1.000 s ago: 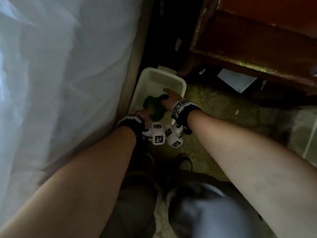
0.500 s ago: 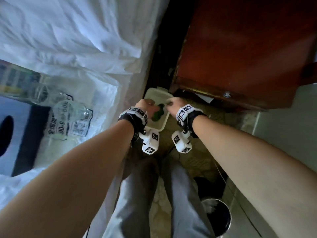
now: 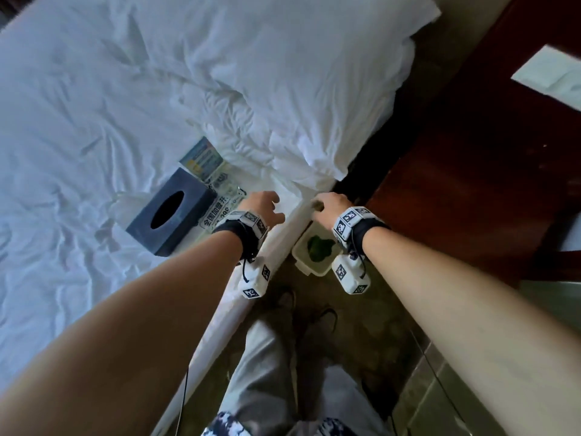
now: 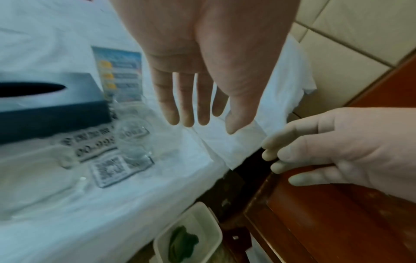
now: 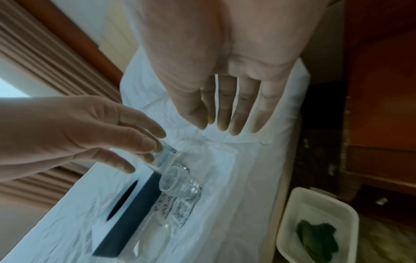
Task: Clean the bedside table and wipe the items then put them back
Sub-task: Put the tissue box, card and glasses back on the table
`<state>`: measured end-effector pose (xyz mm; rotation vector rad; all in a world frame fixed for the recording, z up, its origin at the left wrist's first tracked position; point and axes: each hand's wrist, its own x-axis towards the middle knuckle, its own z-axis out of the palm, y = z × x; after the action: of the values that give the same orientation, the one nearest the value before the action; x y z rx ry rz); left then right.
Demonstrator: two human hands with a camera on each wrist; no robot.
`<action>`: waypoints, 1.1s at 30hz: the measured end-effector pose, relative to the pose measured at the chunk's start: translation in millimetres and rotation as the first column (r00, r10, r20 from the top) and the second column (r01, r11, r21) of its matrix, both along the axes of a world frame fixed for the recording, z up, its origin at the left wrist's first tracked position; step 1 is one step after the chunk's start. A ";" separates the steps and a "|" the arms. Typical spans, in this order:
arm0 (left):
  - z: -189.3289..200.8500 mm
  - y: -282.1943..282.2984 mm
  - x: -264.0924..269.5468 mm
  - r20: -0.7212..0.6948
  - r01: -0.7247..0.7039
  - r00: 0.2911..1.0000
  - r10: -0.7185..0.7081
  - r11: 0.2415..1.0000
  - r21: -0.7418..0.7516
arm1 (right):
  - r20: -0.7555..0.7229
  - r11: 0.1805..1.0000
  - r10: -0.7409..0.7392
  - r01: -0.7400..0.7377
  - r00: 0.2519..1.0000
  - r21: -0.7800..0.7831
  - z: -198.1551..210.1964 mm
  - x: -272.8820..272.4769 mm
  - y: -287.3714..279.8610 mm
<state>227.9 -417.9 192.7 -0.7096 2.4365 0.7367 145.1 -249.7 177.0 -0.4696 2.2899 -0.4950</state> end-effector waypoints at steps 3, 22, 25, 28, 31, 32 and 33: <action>18.9 -39.5 25.4 0.006 -0.040 0.999 0.040 0.998 -0.055 | 0.011 0.996 0.092 -0.092 0.996 -0.017 18.4 5.6 -41.1; -27.5 -265.2 164.6 0.148 -0.385 0.902 0.406 0.911 -0.150 | -0.039 0.725 0.685 -0.676 0.728 0.130 8.1 61.1 -312.3; -53.8 -280.7 173.4 0.165 -0.389 0.894 0.417 0.904 -0.176 | -0.007 0.671 0.733 -0.721 0.680 0.174 -10.7 67.6 -341.9; -84.1 -290.6 177.4 0.154 -0.399 0.891 0.426 0.899 -0.181 | 0.013 0.612 0.779 -0.765 0.627 0.198 -31.0 69.8 -366.7; -111.6 -292.8 175.9 0.149 -0.381 0.897 0.415 0.900 -0.213 | 0.019 0.565 0.811 -0.792 0.584 0.230 -51.5 67.6 -383.4; -119.5 -292.7 174.5 0.158 -0.372 0.898 0.410 0.901 -0.221 | 0.011 0.541 0.828 -0.805 0.560 0.242 -58.1 66.6 -387.2; -127.3 -292.8 172.8 0.166 -0.363 0.900 0.403 0.904 -0.224 | -0.001 0.517 0.845 -0.818 0.534 0.252 -65.0 65.5 -390.2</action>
<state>400.7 -710.7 65.4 -1.3045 2.2129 0.5417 210.6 -639.9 112.0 -1.4240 1.8697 0.3029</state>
